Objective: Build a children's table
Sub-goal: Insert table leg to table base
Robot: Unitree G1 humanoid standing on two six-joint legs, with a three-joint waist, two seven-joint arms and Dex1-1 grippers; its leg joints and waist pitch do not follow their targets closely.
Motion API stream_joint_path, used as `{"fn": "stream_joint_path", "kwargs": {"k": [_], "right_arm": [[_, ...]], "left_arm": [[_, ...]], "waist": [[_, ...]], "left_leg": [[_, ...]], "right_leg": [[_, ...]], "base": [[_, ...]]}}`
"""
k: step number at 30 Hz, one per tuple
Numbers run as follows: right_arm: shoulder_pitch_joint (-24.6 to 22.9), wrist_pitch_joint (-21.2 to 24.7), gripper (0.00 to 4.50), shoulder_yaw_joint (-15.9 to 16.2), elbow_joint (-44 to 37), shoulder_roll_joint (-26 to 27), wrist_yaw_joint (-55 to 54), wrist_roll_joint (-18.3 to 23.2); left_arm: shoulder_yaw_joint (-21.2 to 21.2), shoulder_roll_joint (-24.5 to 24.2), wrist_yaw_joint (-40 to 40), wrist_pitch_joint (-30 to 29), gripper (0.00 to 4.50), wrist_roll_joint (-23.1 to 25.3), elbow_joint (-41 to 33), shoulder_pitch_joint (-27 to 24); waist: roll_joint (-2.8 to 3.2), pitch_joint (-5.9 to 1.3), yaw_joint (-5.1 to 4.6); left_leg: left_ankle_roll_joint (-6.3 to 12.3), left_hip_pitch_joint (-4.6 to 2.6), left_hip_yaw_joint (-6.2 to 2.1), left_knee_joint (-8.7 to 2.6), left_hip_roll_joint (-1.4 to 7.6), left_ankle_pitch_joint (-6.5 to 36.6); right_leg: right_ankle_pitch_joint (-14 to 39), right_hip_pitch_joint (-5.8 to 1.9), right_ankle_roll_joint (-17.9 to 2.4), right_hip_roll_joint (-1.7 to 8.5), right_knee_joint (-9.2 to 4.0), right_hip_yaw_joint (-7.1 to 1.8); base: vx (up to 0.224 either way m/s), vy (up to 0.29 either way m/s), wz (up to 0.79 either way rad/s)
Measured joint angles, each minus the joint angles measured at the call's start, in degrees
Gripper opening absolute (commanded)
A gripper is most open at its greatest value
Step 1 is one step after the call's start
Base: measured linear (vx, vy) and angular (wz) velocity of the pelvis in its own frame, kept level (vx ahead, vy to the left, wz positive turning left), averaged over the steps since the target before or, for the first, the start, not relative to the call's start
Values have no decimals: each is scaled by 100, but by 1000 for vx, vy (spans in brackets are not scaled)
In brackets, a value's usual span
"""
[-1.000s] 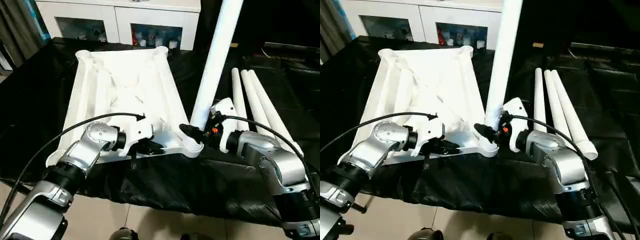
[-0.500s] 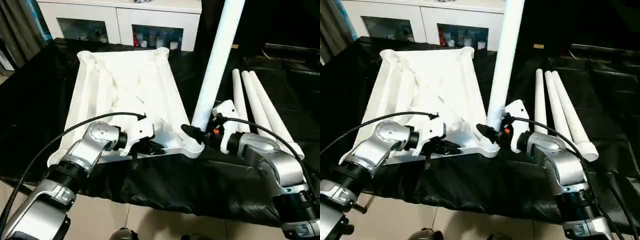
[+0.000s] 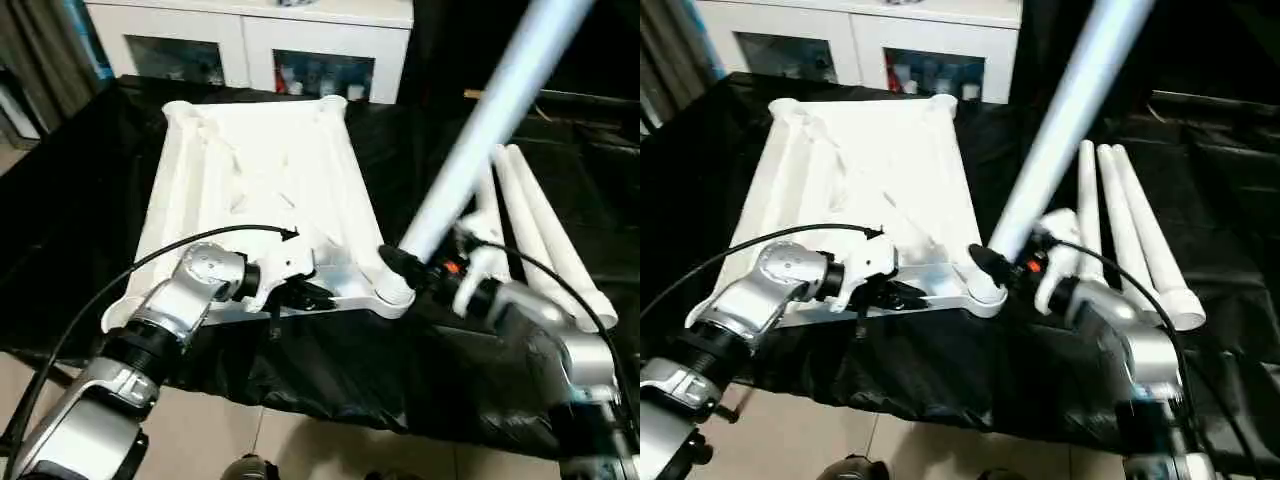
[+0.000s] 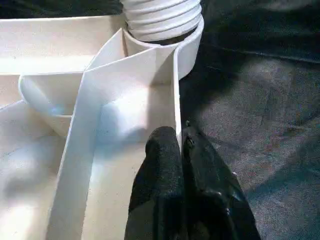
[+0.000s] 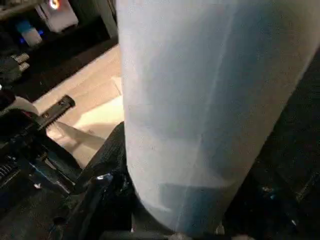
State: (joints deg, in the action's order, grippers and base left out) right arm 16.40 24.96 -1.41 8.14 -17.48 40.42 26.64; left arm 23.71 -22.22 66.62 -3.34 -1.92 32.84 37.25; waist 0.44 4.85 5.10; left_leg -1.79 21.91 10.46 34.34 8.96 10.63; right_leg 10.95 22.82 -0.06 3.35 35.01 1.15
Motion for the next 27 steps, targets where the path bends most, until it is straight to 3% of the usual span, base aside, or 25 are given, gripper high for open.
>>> {"fn": "stream_joint_path", "kwargs": {"k": [4, 7, 12, 17, 27], "right_arm": [[-174, -265, 190, -9, -12, 19, 0, -72], [-391, -646, 190, 199, -251, -6, -196, -421], [-438, -776, 190, 359, -367, -59, -325, -662], [-293, -803, 190, 664, -491, -246, -296, -1080], [79, -807, 190, 890, -112, -355, 51, -1280]], "left_arm": [[-1, 35, -23, 31, 0, 14, 95, 32], [4, 84, -33, 91, 0, 67, 196, 74], [5, 140, -63, 116, 0, 130, 291, 105], [20, 166, -56, 167, 0, 176, 411, 157], [-14, 135, -1, 222, 0, 216, 476, 171]], "waist": [[4, -14, 6], [12, -22, 8], [13, -21, 6], [13, -19, -6], [13, -19, -60]], "left_leg": [[0, -2, 0, 1, 0, 0], [-1, -9, 1, 1, 0, -1], [-2, -49, 2, -1, 0, -1], [-2, -85, 2, -10, 0, 0], [-2, -90, 2, -13, 0, 0]], "right_leg": [[0, -4, 0, 1, -1, 1], [0, -14, 0, 2, -2, 0], [6, -57, 7, 5, -8, -1], [27, -91, 38, 5, -16, -3], [29, -90, 40, 5, -15, -4]], "base": [[0, 0, 0], [0, 0, 0], [0, 0, 0], [0, 0, 0], [0, 0, 0]]}}
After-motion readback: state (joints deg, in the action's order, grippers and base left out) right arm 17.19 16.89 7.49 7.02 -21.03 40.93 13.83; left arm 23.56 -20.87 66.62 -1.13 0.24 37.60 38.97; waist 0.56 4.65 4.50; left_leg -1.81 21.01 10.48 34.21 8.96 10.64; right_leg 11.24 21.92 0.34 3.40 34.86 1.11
